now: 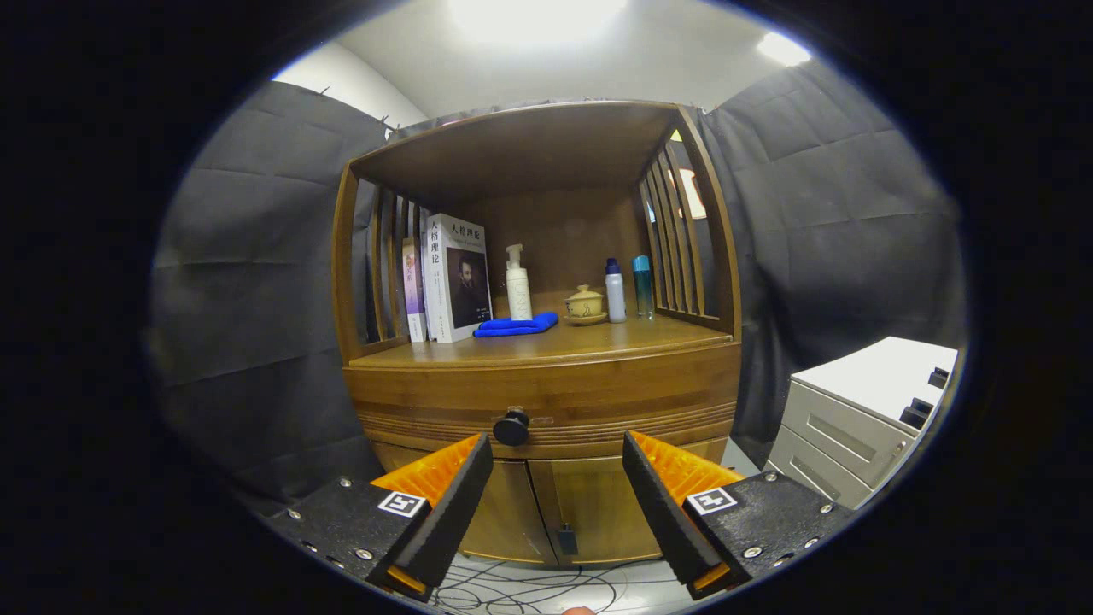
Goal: Pull open the drawer, take out the items inside it, and place them on the countertop above the cabinet.
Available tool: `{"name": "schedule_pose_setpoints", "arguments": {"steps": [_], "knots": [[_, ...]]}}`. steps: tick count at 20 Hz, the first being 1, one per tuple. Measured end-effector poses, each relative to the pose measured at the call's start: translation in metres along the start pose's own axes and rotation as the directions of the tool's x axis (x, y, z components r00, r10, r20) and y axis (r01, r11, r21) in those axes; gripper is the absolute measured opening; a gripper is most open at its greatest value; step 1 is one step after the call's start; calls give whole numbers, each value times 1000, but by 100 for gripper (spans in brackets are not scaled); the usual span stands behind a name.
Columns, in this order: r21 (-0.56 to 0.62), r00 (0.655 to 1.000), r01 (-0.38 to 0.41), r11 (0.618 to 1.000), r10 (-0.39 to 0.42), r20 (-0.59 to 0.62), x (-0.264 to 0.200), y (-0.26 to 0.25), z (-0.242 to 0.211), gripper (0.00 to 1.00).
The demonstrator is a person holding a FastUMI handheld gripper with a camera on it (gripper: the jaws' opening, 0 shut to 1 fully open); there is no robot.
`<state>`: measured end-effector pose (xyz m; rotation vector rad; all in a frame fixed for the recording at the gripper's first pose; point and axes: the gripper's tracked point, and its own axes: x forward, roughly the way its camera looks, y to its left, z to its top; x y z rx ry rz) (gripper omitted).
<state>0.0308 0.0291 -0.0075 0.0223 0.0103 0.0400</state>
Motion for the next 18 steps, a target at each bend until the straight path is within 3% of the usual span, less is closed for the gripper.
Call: {"name": "schedule_pose_setpoints", "arguments": {"steps": [18], "knots": [[23, 998, -33, 999, 34, -56, 100, 53, -16, 95]]}}
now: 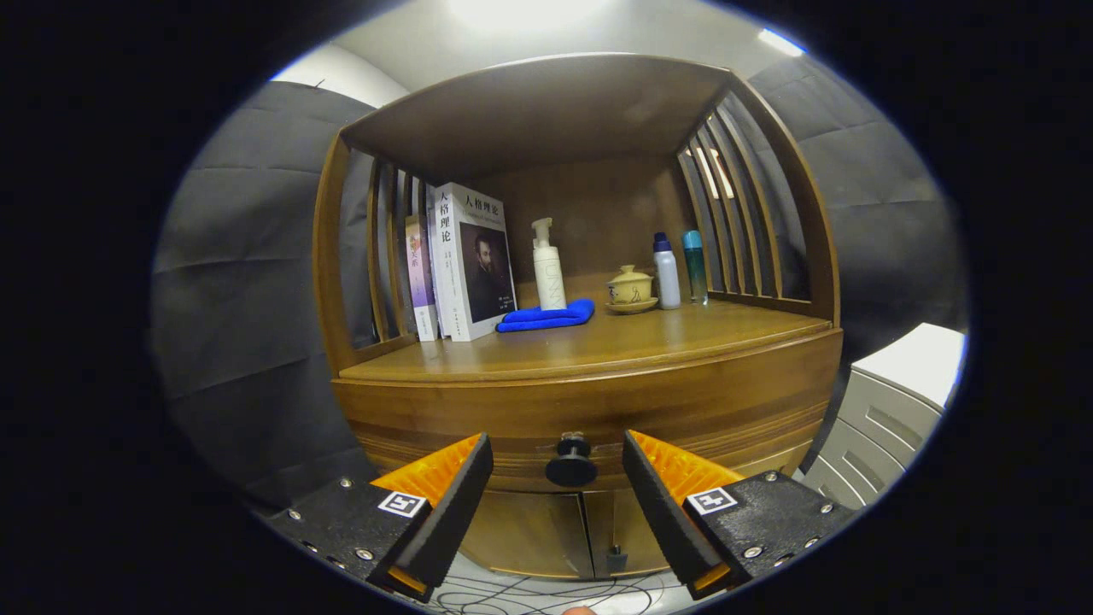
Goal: Pull open the drawer, take out the items inside it, and place them on the countertop above the cabinet.
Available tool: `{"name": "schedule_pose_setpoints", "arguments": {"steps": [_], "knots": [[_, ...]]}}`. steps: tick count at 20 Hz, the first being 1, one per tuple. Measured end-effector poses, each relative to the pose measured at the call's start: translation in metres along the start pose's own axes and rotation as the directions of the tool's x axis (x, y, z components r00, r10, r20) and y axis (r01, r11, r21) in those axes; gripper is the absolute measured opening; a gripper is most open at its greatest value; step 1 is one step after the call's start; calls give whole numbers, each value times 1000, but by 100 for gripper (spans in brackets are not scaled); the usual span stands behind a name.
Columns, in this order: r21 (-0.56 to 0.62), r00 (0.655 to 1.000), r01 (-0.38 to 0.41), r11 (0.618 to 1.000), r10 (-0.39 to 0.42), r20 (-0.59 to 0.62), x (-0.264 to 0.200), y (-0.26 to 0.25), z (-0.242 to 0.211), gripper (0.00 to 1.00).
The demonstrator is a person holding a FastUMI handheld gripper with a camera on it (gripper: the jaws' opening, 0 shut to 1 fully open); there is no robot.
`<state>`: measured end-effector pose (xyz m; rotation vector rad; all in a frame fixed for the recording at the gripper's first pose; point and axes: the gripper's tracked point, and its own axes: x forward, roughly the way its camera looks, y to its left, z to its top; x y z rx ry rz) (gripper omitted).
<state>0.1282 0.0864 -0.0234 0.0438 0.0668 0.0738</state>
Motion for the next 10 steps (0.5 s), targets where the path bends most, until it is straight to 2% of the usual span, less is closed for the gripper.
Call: {"name": "schedule_pose_setpoints", "arguments": {"steps": [5, 9, 10], "knots": [[3, 1000, -9, 1000, 9, -28, 23, 6, -5, 95], [-7, 995, 32, 999, -33, -90, 34, -4, -29, 95], [-5, 993, 37, 999, -38, -111, 35, -6, -36, 89]]}}
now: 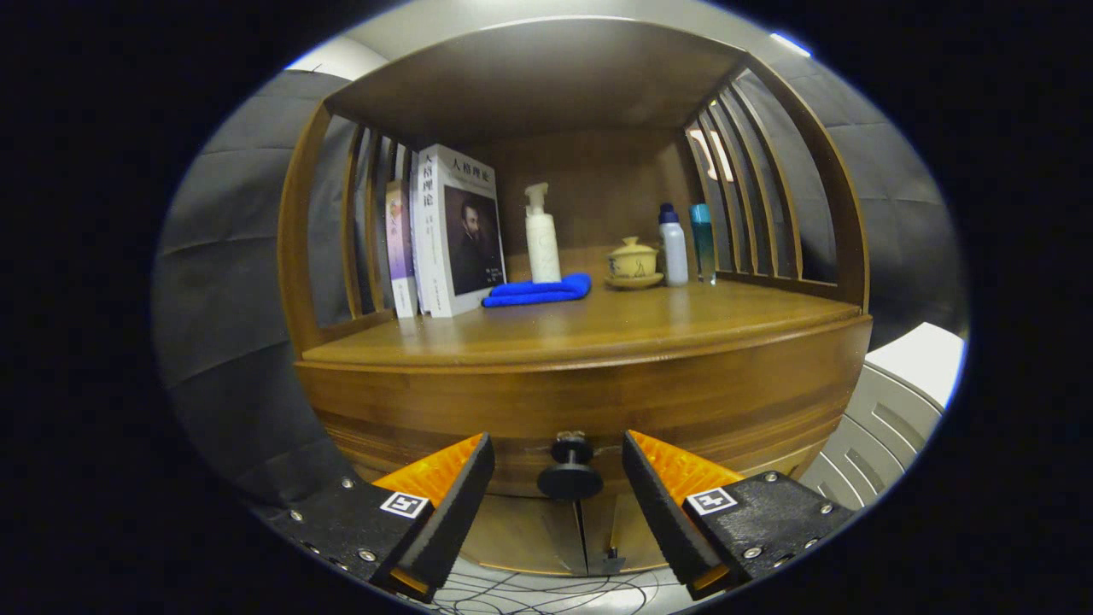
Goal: Pull open the drawer, take out the items inside it, and place them on the countertop above the cabinet.
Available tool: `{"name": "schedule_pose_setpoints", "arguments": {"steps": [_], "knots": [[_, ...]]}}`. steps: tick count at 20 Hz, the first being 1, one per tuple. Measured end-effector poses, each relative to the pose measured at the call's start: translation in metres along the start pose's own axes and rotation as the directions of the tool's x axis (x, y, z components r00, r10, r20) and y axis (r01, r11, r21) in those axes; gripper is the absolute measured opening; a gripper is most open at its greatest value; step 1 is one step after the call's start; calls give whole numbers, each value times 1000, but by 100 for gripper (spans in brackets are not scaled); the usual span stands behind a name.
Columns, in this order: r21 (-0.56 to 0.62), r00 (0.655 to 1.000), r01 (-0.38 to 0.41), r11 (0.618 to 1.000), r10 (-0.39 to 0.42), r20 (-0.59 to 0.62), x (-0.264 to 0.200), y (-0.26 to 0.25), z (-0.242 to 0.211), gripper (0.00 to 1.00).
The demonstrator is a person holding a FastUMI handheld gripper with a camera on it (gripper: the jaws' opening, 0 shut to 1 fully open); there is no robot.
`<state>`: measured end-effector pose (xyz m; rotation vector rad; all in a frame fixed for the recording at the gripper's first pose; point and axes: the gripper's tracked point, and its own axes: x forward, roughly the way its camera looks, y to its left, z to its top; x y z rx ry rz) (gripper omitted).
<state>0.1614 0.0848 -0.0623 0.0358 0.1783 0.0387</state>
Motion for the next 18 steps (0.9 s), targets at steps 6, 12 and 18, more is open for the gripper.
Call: {"name": "schedule_pose_setpoints", "arguments": {"steps": [6, 12, 18], "knots": [[30, 997, 1, 1000, 1, -78, 10, -3, -17, 55], [-37, 997, 2, 999, -5, -73, 9, -3, -18, 37], [-79, 999, 11, 997, -15, -47, -12, -1, -22, 36]]}}
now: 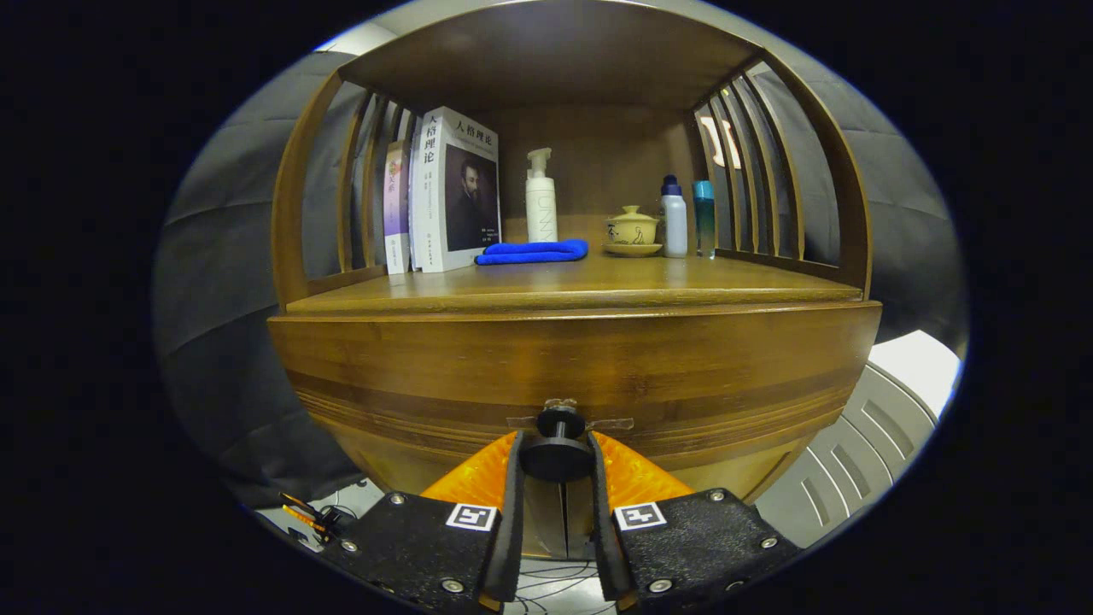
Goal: Pull open the drawer, take out the items inside it, and place them on the countertop above the cabinet.
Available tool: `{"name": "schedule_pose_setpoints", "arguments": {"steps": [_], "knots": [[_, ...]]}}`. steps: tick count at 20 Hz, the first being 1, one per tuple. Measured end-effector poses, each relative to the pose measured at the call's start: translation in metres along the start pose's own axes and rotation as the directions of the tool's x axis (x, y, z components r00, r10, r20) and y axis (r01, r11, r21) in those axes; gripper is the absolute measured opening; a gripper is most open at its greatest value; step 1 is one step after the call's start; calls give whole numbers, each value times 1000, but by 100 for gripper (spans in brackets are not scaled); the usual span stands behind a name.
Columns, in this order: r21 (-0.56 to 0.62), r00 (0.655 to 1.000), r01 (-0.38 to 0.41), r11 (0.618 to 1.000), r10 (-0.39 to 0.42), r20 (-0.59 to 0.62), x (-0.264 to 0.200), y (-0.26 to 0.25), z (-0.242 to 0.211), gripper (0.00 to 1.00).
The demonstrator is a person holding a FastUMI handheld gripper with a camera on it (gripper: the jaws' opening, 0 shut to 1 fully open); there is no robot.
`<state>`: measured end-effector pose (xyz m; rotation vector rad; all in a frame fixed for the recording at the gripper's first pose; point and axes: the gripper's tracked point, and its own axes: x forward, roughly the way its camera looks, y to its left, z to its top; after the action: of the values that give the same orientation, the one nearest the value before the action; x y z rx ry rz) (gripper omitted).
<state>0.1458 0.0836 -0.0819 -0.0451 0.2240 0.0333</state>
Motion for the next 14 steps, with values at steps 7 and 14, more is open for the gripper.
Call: {"name": "schedule_pose_setpoints", "arguments": {"steps": [7, 14], "knots": [[-6, 1000, -2, 1000, 3, 10, -34, 3, -8, 36], [6, 1000, -8, 1000, 8, 14, -65, 5, -15, 36]]}}
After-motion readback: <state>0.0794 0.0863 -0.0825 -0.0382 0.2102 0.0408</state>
